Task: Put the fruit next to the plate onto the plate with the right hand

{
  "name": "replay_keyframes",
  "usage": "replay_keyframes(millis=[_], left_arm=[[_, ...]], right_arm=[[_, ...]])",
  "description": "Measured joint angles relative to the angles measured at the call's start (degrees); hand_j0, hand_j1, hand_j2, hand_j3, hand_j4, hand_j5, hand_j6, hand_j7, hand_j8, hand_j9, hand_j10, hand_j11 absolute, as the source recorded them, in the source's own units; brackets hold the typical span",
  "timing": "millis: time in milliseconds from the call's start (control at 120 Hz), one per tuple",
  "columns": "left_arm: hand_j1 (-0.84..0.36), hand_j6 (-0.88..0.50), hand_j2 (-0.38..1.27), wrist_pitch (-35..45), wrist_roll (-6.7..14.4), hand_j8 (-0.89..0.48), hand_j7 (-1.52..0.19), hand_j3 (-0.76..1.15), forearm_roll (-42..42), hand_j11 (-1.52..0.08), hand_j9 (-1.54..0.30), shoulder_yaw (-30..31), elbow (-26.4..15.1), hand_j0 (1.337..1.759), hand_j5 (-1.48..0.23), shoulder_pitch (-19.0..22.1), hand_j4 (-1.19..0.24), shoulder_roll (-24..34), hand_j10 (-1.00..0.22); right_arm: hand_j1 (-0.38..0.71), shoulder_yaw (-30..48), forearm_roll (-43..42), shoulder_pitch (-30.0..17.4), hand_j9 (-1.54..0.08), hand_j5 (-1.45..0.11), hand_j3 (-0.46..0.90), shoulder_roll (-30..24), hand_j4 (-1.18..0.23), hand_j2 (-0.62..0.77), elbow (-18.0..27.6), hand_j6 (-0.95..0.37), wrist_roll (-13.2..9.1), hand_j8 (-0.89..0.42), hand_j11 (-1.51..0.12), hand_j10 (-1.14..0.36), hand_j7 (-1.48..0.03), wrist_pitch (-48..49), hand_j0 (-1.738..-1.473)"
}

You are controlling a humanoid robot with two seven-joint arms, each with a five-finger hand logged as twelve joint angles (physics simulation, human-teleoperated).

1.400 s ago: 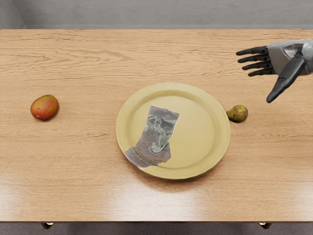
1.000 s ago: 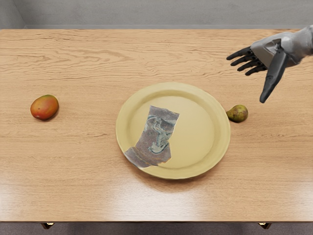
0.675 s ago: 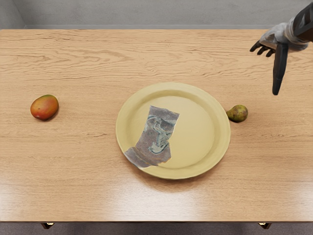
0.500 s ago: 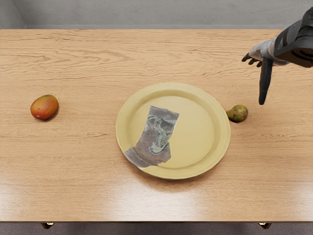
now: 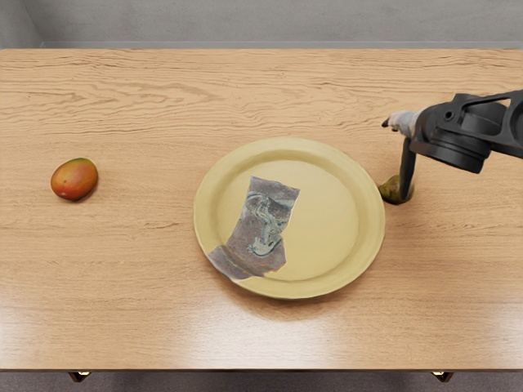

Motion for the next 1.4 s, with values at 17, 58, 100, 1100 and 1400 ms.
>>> replay_keyframes(millis=[17, 58, 100, 1100, 1400], left_arm=[[0.35, 0.00, 0.00, 0.0, 0.0, 0.00, 0.00, 0.00, 0.0, 0.00, 0.00, 0.0, 0.0, 1.658, 0.00, 0.0, 0.00, 0.0, 0.00], [0.35, 0.00, 0.00, 0.0, 0.0, 0.00, 0.00, 0.00, 0.0, 0.00, 0.00, 0.0, 0.0, 1.658, 0.00, 0.0, 0.00, 0.0, 0.00], [0.35, 0.00, 0.00, 0.0, 0.0, 0.00, 0.00, 0.00, 0.0, 0.00, 0.00, 0.0, 0.0, 1.658, 0.00, 0.0, 0.00, 0.0, 0.00], [0.35, 0.00, 0.00, 0.0, 0.0, 0.00, 0.00, 0.00, 0.0, 0.00, 0.00, 0.0, 0.0, 1.658, 0.00, 0.0, 0.00, 0.0, 0.00], [0.35, 0.00, 0.00, 0.0, 0.0, 0.00, 0.00, 0.00, 0.0, 0.00, 0.00, 0.0, 0.0, 1.658, 0.00, 0.0, 0.00, 0.0, 0.00]], right_arm=[[-0.30, 0.2, -0.3, -0.4, -0.05, -0.05, 0.00, 0.0, -0.04, -0.01, 0.0, -0.04, 0.0, -0.04, -0.05, -0.04, -0.05, -0.1, -1.658], [-0.29, 0.6, -1.1, -1.2, -0.06, -0.06, 0.00, 0.0, -0.05, -0.01, -0.1, -0.05, 0.0, -0.05, -0.06, -0.05, -0.06, -0.4, -1.658], [-0.29, 0.9, -1.7, -1.8, -0.07, -0.07, 0.00, 0.0, -0.05, -0.01, -0.1, -0.06, 0.0, -0.05, -0.07, -0.05, -0.07, -0.9, -1.658], [-0.14, 4.6, -10.7, -12.3, -0.23, -0.23, 0.00, 0.7, -0.18, -0.03, -1.2, -0.18, 0.0, -0.18, -0.23, -0.18, -0.23, -7.2, -1.658], [-0.13, 4.6, -11.4, -12.9, -0.24, -0.24, 0.00, 1.8, -0.18, -0.03, -1.8, -0.18, 0.0, -0.18, -0.24, -0.18, -0.24, -8.7, -1.658]])
